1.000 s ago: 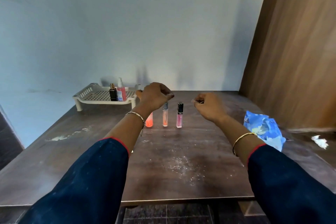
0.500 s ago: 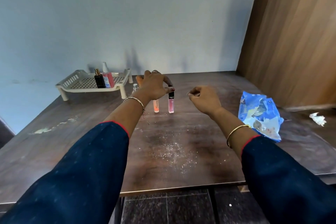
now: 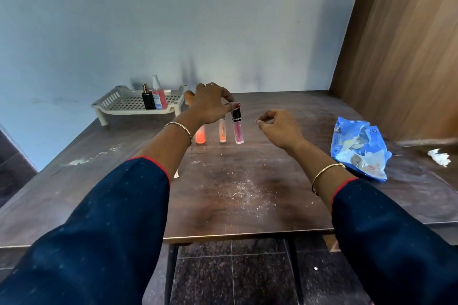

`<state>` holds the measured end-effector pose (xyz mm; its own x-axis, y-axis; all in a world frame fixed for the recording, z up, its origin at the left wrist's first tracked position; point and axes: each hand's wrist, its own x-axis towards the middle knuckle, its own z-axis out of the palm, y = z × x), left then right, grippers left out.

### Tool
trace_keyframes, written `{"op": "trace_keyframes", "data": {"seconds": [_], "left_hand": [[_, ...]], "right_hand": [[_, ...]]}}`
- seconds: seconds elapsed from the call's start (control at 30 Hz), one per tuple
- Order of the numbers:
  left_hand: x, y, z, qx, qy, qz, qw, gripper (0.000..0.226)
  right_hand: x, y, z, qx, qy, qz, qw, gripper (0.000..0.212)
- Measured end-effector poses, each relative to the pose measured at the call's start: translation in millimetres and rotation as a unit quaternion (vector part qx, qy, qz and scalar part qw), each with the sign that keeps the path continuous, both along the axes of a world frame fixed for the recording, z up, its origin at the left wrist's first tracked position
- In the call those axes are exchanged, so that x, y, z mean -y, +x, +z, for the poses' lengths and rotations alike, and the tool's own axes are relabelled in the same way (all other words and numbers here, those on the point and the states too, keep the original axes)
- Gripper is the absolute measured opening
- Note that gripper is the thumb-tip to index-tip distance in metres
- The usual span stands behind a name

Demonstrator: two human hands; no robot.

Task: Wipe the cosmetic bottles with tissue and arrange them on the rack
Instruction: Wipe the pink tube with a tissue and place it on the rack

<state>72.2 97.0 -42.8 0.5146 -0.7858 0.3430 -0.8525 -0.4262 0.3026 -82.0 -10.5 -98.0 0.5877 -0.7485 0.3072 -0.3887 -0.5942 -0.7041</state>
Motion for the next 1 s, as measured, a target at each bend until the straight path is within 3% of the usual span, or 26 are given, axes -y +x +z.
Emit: {"op": "trace_keyframes", "data": {"seconds": [0.17,0.47,0.57,0.73,0.87,1.0], "left_hand": [[-46.6,16.5,11.7,-0.083,-0.068,0.008,0.994,0.037],[-127.7,58.9,1.5,-0.103,-0.101,0.078,0.986,0.046],[-144.3,67.4,-7.7,-0.08,-0.088,0.12,0.986,0.038],[-167.2,77.8,-19.9,-0.084,-0.063,0.155,0.982,0.036],[-175.5,81.9,-25.8,-0.092,-0.065,0.152,0.982,0.034],[-175.2,86.4,-34.5,-0.135,-0.087,0.108,0.981,0.039]], "right_hand": [[-33.7,6.1,3.3,0.03,0.013,0.044,0.999,0.013],[-99.4,62.3,-8.5,-0.019,0.037,0.147,0.988,0.006],[-116.4,81.9,-20.1,-0.062,0.036,0.191,0.979,0.011],[-145.0,100.9,-39.9,-0.133,-0.036,0.246,0.959,0.033],[-159.3,106.4,-48.1,-0.146,-0.127,0.247,0.949,0.015],[-158.7,100.9,-40.2,-0.125,-0.122,0.221,0.96,0.014]]}}
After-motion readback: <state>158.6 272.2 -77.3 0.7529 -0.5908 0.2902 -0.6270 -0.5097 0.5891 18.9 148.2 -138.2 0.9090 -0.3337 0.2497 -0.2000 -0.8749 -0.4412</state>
